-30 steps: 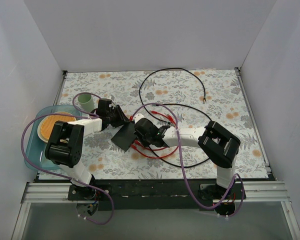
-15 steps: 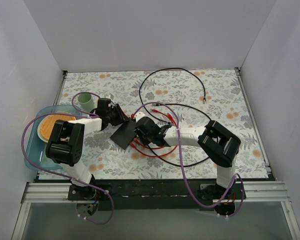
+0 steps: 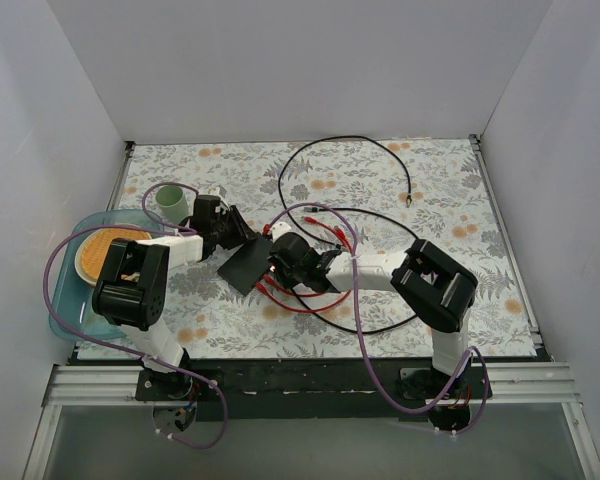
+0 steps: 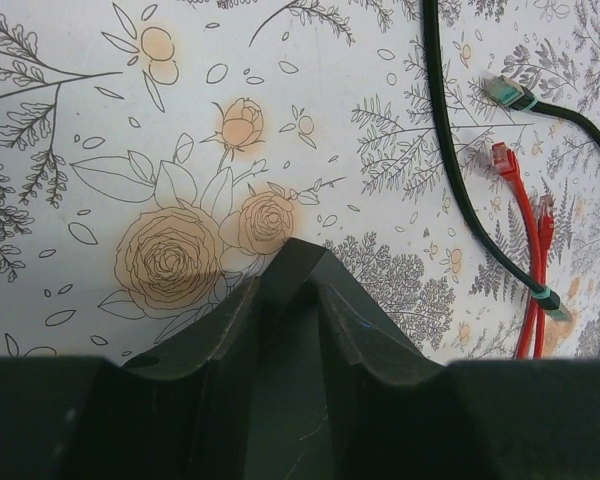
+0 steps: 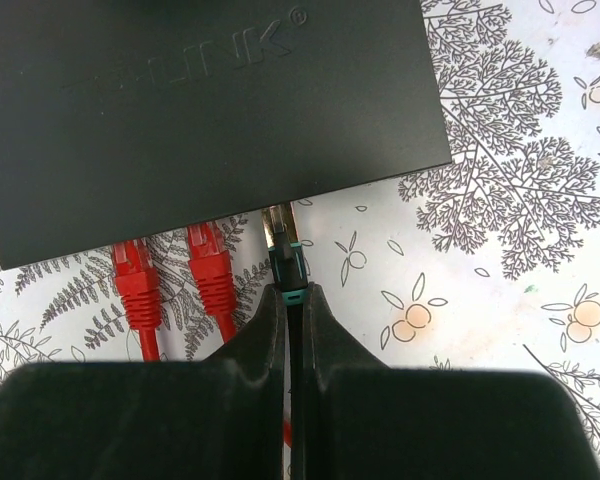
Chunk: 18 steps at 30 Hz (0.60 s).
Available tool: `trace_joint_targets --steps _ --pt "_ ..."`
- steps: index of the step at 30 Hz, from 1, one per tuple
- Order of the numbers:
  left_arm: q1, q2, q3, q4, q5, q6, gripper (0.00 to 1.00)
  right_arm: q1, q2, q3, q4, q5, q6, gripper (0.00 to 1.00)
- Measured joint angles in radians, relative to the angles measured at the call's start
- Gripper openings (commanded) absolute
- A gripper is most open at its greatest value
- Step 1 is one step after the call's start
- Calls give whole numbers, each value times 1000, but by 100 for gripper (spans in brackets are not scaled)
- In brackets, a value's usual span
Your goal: Insert the plug into the switch port
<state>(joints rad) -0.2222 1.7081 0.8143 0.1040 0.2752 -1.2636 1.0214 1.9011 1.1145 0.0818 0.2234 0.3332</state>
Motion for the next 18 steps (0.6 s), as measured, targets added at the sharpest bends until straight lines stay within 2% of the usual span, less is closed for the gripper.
trace_joint_targets --steps 5,10,13,14,15,18 --pt "0 2 6 -8 -5 4 0 0 1 -1 5 1 3 1" --pt "0 5 12 -18 0 0 1 -1 -32 -92 120 6 0 1" --pt "-6 8 13 -29 36 -10 40 -4 -81 -166 169 10 -1 1" --pt "-11 9 13 -32 50 -13 51 -6 -98 -190 178 9 -2 1" --pt "-14 10 13 -36 59 -8 68 -8 -112 -206 183 9 -3 1" --pt "-31 1 15 -52 92 -14 79 -17 -145 -235 207 10 -4 1"
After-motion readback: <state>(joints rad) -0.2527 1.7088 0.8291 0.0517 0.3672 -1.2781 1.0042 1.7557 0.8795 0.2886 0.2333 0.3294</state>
